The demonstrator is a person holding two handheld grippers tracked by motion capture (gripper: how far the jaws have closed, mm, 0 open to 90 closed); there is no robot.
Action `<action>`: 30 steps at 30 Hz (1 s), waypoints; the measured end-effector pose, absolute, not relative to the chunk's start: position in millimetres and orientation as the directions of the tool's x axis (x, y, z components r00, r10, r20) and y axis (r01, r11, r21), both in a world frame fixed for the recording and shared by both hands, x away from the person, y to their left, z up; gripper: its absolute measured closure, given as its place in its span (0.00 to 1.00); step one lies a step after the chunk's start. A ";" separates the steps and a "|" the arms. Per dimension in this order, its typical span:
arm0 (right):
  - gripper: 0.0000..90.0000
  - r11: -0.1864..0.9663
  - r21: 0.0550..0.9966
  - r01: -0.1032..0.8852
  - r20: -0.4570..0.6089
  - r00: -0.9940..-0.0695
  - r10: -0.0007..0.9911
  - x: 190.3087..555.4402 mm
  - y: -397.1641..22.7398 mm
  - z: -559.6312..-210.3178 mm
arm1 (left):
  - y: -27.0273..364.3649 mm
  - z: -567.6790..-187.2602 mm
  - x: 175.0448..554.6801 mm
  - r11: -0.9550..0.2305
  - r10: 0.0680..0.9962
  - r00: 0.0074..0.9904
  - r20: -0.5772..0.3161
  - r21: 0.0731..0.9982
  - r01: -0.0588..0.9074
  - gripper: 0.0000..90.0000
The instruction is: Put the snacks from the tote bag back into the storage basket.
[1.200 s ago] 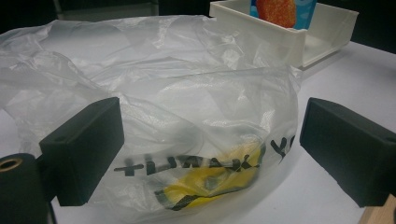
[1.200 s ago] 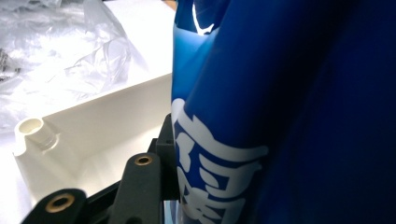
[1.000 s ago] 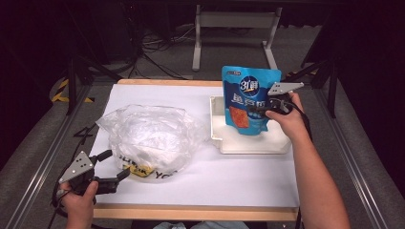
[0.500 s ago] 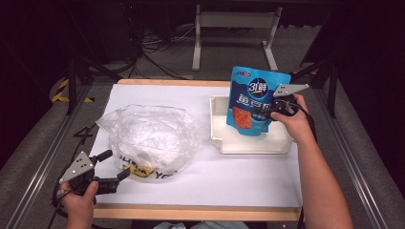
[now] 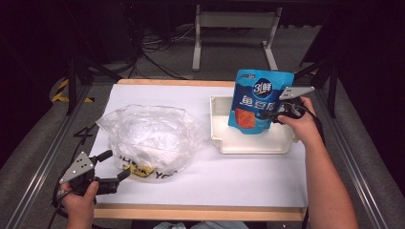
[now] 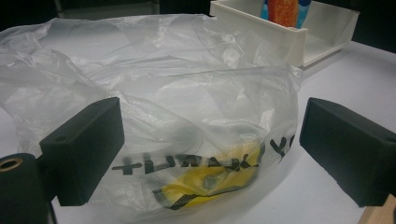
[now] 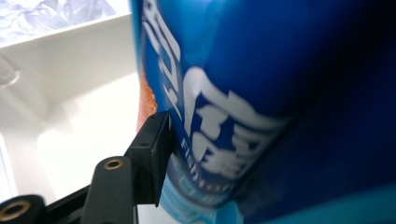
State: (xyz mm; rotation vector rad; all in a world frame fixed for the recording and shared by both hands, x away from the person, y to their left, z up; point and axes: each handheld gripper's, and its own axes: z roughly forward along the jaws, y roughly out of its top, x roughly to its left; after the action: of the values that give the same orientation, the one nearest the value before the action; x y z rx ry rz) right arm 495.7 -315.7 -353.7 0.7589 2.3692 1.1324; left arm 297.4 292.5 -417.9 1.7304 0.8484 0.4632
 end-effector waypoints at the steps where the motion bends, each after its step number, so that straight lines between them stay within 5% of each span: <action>1: 0.49 0.523 0.799 0.297 -0.123 -0.770 0.626 495.7 -315.7 -353.7 | 292.5 -417.9 297.4 -0.143 0.737 0.667 -0.107 0.940 0.309 0.08; 12: 0.44 0.508 0.800 0.319 -0.115 -0.750 0.652 491.4 -318.1 -354.7 | 292.4 -417.9 297.7 -0.141 0.737 0.667 -0.109 0.940 0.310 0.08; 20: 0.27 0.386 0.858 0.340 -0.033 -0.711 0.702 478.4 -321.1 -351.2 | 292.2 -418.6 298.0 -0.143 0.737 0.667 -0.110 0.939 0.312 0.08; 30: 0.27 0.338 0.882 0.329 -0.048 -0.651 0.757 458.7 -336.9 -338.5 | 292.4 -418.1 297.3 -0.145 0.737 0.668 -0.107 0.940 0.310 0.08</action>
State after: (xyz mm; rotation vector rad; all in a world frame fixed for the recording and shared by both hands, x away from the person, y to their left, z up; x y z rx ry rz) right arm 458.7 -336.9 -338.5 0.9509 2.1532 1.2612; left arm 297.3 292.4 -418.1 1.7325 0.8484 0.4623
